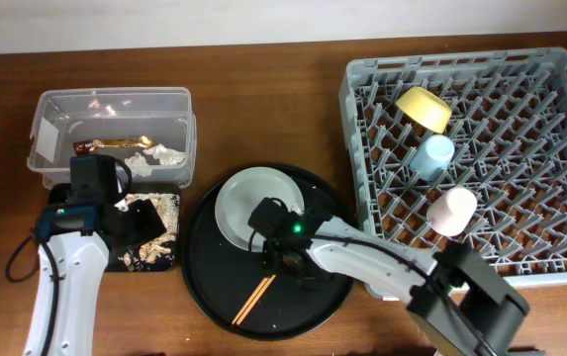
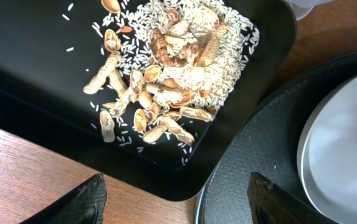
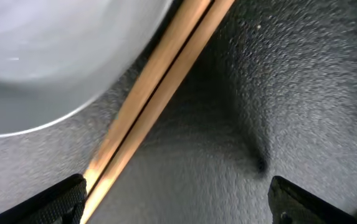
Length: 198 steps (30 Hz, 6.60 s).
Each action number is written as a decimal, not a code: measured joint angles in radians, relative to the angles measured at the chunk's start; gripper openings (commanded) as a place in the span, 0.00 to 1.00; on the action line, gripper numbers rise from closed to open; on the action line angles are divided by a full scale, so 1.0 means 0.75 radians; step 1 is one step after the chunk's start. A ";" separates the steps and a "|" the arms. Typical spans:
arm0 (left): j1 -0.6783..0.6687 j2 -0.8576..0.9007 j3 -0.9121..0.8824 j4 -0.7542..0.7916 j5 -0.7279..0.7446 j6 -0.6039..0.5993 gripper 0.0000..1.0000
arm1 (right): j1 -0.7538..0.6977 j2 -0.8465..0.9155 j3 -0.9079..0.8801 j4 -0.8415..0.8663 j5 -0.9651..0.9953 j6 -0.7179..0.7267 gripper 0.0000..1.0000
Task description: Sort waste into correct bins and load items into the dishwasher rack
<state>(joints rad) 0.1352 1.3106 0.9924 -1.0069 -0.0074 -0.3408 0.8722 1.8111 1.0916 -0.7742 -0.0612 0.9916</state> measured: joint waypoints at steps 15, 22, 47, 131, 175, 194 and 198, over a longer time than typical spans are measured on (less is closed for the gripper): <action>0.000 0.000 0.000 -0.001 0.001 0.000 0.72 | 0.000 0.025 0.017 -0.110 -0.001 0.060 0.93; 0.000 0.000 0.000 -0.001 0.001 0.000 0.72 | 0.000 0.046 0.015 -0.048 0.001 0.074 0.90; 0.000 0.000 0.000 0.000 0.005 0.000 0.73 | -0.341 0.001 0.410 -0.499 -0.035 -0.512 0.04; 0.000 0.000 0.000 -0.002 0.010 0.000 0.73 | -0.807 -0.058 0.463 -0.520 0.116 -1.078 0.18; 0.000 0.000 0.000 -0.001 0.010 0.000 0.73 | -0.374 0.156 0.523 -0.443 0.024 -0.700 0.04; 0.000 0.000 0.000 -0.001 0.010 0.000 0.73 | -0.658 -0.135 0.690 -0.501 1.326 -0.705 0.04; 0.000 0.000 0.000 0.000 0.010 0.000 0.73 | -0.658 -0.053 0.690 -0.495 1.226 -0.705 0.04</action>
<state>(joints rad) 0.1352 1.3106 0.9924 -1.0069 -0.0002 -0.3408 0.3790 1.7710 1.6093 -1.1454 0.8585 0.4629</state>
